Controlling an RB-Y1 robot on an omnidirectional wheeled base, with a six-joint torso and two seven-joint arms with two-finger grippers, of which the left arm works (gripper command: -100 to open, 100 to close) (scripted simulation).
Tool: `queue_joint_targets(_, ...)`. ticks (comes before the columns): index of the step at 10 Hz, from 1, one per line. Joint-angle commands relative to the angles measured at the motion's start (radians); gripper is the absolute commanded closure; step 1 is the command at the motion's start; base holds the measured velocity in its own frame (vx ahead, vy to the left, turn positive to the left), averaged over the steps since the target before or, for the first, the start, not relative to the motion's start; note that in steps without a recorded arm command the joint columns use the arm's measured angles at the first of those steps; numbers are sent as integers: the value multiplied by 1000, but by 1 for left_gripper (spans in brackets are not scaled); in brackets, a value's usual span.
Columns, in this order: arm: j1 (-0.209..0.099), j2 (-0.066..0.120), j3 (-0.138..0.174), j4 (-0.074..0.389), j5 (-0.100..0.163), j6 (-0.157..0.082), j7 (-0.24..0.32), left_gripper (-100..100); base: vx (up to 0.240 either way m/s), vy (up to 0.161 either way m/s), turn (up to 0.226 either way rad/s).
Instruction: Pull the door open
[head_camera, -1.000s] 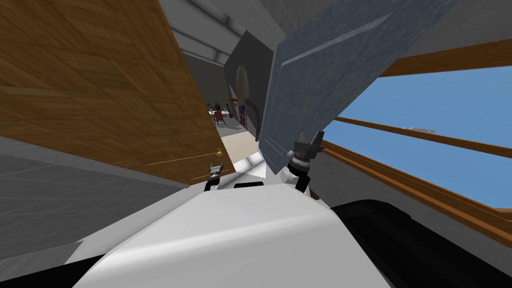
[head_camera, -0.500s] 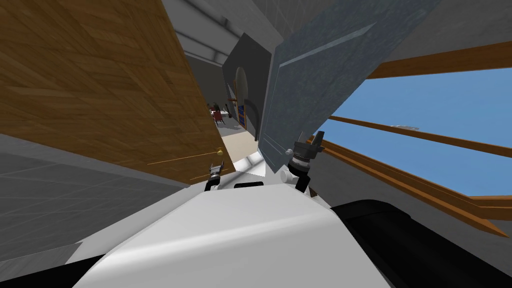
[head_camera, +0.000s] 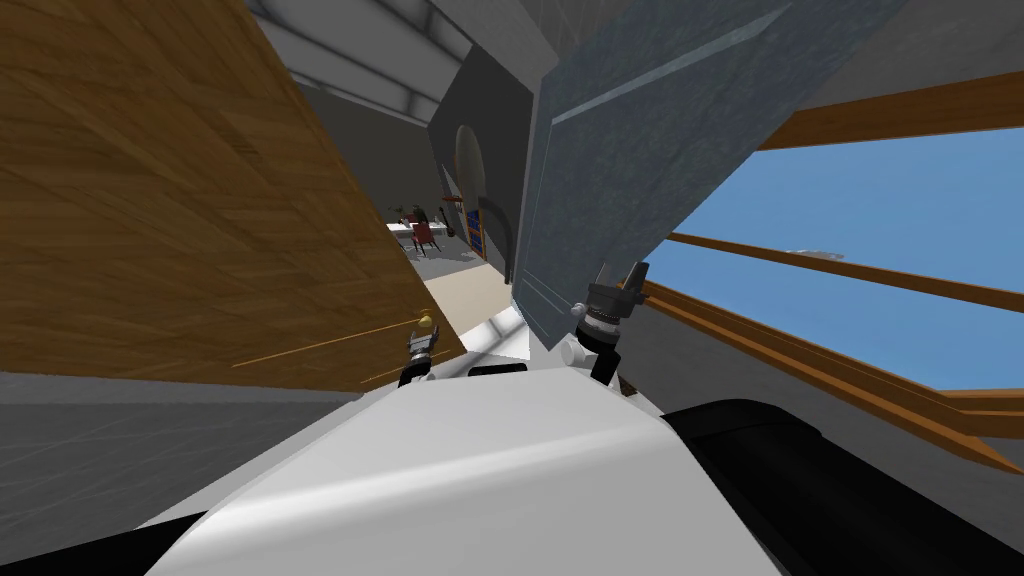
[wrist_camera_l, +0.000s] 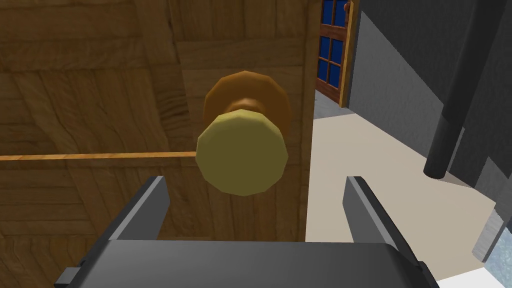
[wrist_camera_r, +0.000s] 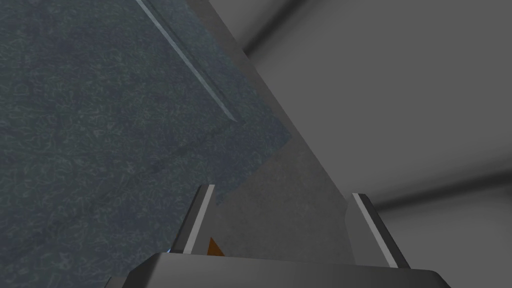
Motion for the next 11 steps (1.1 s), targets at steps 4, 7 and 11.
queue_joint_targets(4,12,27,13,5,10,-8,28,100,130,19,-53)
queue_joint_targets(7,12,27,13,5,10,-8,28,100,-30,-1,-6)
queue_joint_targets(11,29,51,-14,0,2,-19,57,100,-89,22,-76)
